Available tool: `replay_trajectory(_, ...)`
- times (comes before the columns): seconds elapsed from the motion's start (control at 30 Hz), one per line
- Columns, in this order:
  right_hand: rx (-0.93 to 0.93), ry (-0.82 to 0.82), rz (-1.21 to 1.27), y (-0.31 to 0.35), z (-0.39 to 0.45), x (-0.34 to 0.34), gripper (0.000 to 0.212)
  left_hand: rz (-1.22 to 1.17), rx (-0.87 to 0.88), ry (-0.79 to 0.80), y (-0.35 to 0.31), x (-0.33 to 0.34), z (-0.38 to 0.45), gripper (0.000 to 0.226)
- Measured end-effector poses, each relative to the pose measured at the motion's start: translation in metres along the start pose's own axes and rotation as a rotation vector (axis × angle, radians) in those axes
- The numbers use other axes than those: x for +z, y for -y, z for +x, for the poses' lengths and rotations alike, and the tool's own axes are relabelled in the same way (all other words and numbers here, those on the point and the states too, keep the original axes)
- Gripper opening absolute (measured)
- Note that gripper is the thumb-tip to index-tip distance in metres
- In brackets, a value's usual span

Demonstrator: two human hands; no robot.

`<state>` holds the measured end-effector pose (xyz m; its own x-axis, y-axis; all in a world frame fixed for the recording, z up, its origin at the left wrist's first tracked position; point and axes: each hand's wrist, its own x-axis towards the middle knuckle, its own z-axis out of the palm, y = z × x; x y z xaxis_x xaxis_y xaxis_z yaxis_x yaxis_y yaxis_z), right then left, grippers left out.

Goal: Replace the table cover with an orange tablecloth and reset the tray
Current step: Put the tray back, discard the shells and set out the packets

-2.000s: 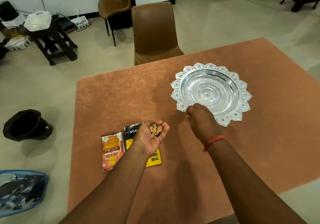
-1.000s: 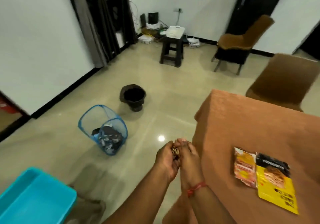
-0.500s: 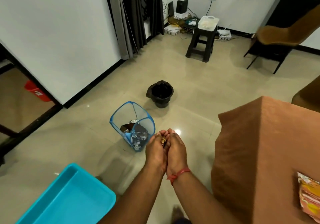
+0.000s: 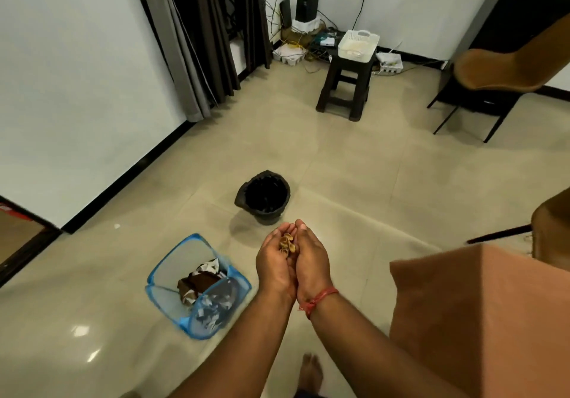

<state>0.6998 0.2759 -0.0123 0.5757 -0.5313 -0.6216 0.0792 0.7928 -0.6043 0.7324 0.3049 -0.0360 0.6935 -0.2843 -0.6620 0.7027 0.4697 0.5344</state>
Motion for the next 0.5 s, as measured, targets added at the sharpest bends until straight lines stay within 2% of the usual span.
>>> replay_trajectory(0.07,0.001,0.005,-0.058,0.029,0.051,0.011,0.025,-0.014,-0.004,-0.027,-0.003,0.041,0.037,0.025)
replay_trajectory(0.17,-0.017,0.039,-0.118,0.039,0.067,0.019,0.026,-0.015,0.012,-0.006,-0.01,0.057,0.045,0.024)
replay_trajectory(0.27,-0.014,0.06,-0.212,0.055,0.122,0.042,0.027,0.005,0.031,-0.025,-0.023,0.09,0.094,0.022)
replay_trajectory(0.43,-0.034,0.075,-0.501,0.077,0.233,0.097,0.027,0.173,0.061,-0.069,-0.052,0.139,0.204,0.025)
replay_trajectory(0.5,-0.066,0.11,-0.662,0.08,0.27,0.112,0.035,0.242,0.052,-0.048,-0.06,0.153,0.239,0.027)
